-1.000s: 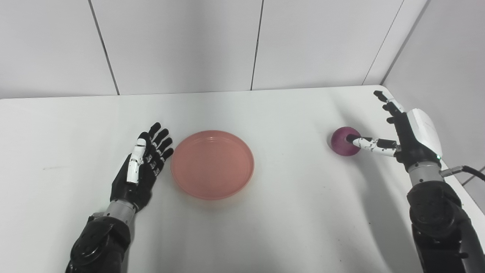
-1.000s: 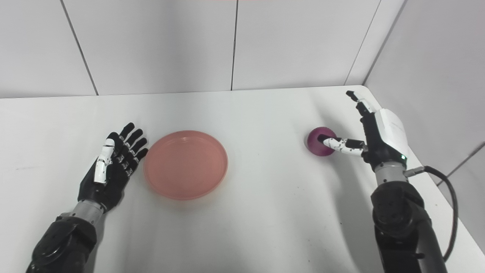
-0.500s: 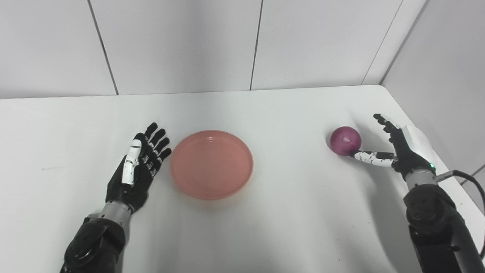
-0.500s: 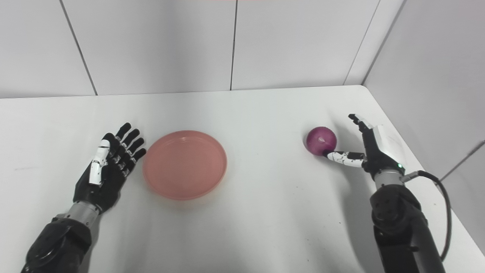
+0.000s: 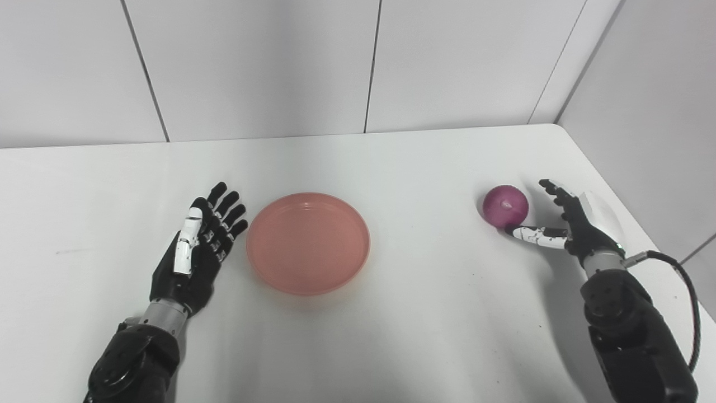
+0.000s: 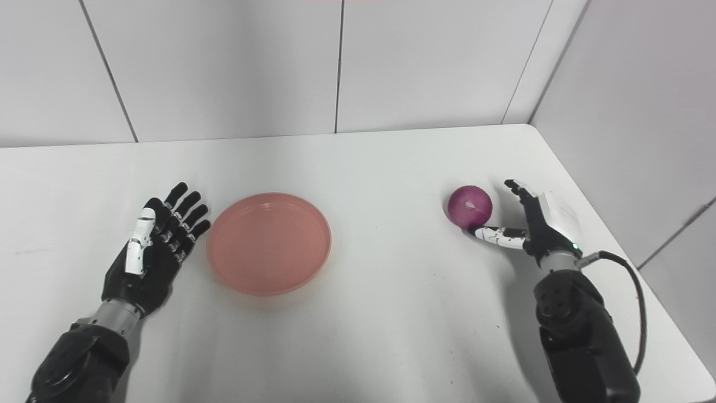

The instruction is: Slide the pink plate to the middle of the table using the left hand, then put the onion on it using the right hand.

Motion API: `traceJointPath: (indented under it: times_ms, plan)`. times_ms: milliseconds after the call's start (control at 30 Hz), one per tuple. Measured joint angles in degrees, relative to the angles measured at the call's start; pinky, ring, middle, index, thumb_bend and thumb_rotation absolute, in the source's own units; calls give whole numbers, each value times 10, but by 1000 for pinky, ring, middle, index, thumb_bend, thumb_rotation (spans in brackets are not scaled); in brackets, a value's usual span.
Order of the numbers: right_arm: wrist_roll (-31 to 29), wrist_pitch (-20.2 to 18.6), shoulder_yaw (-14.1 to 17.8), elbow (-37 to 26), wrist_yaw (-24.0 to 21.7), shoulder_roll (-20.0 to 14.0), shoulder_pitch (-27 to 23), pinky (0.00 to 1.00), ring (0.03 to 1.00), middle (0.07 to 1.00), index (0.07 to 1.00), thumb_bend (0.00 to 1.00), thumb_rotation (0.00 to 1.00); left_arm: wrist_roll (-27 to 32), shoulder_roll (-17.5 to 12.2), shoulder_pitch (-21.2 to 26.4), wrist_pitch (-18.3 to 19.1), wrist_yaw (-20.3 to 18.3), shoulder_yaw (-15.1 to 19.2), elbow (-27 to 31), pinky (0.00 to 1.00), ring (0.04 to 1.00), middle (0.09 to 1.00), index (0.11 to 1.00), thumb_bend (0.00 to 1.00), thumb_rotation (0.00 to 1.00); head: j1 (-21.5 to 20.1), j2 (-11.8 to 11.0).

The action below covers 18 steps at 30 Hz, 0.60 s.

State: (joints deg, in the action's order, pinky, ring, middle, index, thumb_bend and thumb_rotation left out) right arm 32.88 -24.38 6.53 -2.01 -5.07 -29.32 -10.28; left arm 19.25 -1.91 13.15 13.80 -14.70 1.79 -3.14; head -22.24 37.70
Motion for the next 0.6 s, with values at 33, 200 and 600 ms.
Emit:
traceJointPath:
  times_ms: [33, 200, 600]
  plan:
    - [-1, 2, -4, 7, 5, 0, -3, 778, 853, 875, 896, 1000, 443, 0, 0, 0, 0, 0, 0, 0, 957, 964, 973, 965, 518, 1000, 0, 0]
    - [-3, 13, -16, 20, 19, -3, -9, 771, 848, 872, 888, 1000, 460, 0, 0, 0, 0, 0, 0, 1, 960, 967, 976, 967, 513, 1000, 0, -1]
    - [-19, 20, -36, 28, 24, -11, -15, 774, 855, 881, 894, 1000, 484, 0, 0, 0, 0, 0, 0, 1, 964, 971, 980, 971, 509, 1000, 1, 2]
